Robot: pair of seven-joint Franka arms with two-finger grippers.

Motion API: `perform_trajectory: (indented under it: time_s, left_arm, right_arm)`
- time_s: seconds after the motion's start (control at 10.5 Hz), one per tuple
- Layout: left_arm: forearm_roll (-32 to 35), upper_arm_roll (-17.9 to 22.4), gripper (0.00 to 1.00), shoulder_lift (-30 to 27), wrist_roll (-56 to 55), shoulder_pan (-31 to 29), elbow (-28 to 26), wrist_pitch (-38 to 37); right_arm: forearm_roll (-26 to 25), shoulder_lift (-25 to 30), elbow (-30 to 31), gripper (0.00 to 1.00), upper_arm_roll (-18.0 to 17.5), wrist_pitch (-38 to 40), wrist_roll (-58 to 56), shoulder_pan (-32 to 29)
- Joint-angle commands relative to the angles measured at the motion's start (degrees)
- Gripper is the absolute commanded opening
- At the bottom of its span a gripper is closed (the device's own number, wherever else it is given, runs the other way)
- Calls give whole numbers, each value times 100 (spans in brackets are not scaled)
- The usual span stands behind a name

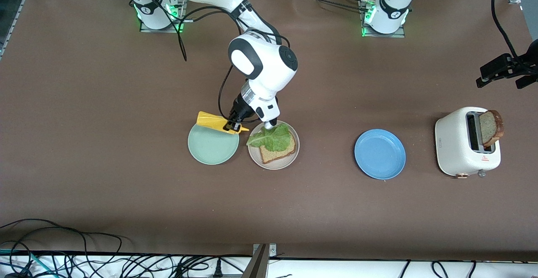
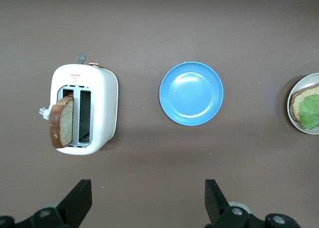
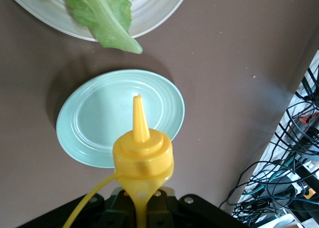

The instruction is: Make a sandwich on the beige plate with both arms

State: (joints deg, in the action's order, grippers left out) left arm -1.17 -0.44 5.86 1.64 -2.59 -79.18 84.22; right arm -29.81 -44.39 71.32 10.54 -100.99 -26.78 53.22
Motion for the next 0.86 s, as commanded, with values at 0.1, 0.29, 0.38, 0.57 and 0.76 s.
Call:
perform_trajectory:
  time_s: [0.1,0.29,0.38,0.57,0.76]
  left_arm:
    - [82,-53,100,46,73,-48,104,-11]
    - [82,-53,100,46,73,-48,104,-11]
    - [82,-53,100,46,73,-48,104,-11]
    - [82,-53,100,46,73,-48,104,-11]
    - [91,-44,100,46,73,-57,104,-11]
  right_arm:
    - [18,44,-224,0,97,158,-12,-180]
    - [963,395,-216,0,80,150,-229,-801]
    - [1490,475,-215,0,79,132,-719,-1266]
    - [2650,493,-224,0,106,-51,-1432,-2031]
    - [3661,572,-216,0,80,-254,-1995,-2743]
